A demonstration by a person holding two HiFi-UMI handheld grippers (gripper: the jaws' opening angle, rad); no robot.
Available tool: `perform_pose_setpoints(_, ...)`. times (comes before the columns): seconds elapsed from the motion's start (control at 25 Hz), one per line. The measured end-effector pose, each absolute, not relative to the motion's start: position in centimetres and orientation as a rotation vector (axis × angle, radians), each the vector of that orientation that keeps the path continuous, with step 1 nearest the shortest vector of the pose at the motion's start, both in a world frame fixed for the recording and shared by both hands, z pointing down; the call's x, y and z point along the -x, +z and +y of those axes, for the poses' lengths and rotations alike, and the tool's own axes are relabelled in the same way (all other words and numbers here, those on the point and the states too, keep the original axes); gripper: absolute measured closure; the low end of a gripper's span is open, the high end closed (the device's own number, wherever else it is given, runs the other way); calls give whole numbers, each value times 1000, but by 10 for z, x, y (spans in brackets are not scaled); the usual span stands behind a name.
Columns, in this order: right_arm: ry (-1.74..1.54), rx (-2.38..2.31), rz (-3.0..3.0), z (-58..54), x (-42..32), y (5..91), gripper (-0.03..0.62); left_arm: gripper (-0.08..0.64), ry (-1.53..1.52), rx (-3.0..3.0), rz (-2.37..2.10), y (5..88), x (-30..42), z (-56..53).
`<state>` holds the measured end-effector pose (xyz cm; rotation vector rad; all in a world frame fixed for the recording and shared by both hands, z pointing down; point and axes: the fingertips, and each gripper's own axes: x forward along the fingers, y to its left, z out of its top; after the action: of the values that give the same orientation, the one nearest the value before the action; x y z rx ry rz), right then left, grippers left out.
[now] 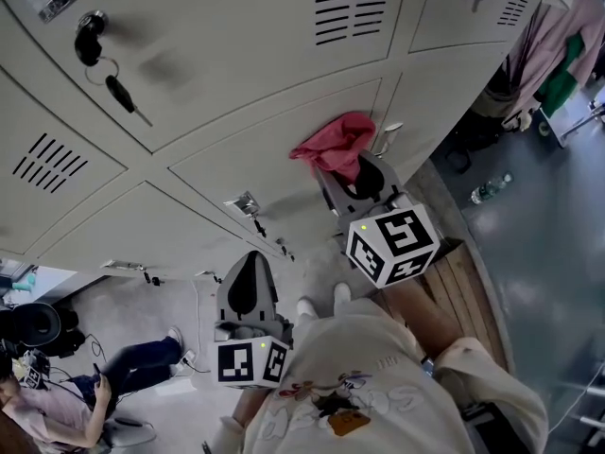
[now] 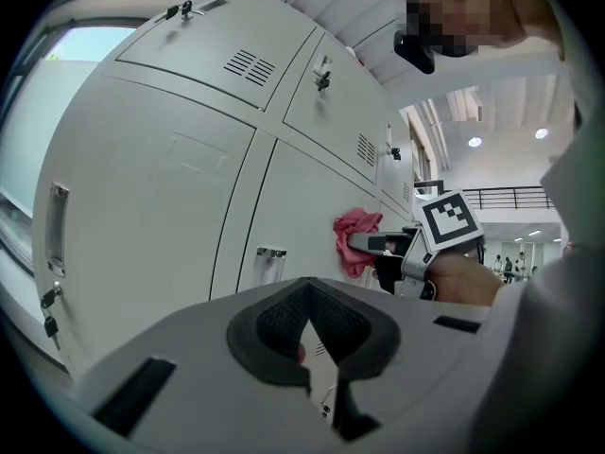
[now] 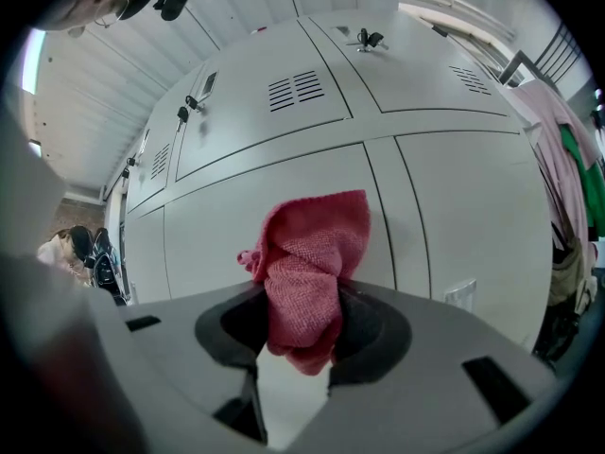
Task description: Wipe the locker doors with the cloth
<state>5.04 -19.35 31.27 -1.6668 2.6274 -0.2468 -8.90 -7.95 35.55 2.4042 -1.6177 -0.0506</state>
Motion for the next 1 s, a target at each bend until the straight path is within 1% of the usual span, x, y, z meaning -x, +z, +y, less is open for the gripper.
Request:
perform_pose_setpoints(0.4, -237, 1624, 2653, -184, -4, 318, 434, 554, -60, -2358, -1674, 358, 116, -71)
perform_pose_setpoints(1.0, -276, 1517, 2749, -170, 51, 328, 434, 554, -94, -2322, -1711, 358, 137, -61)
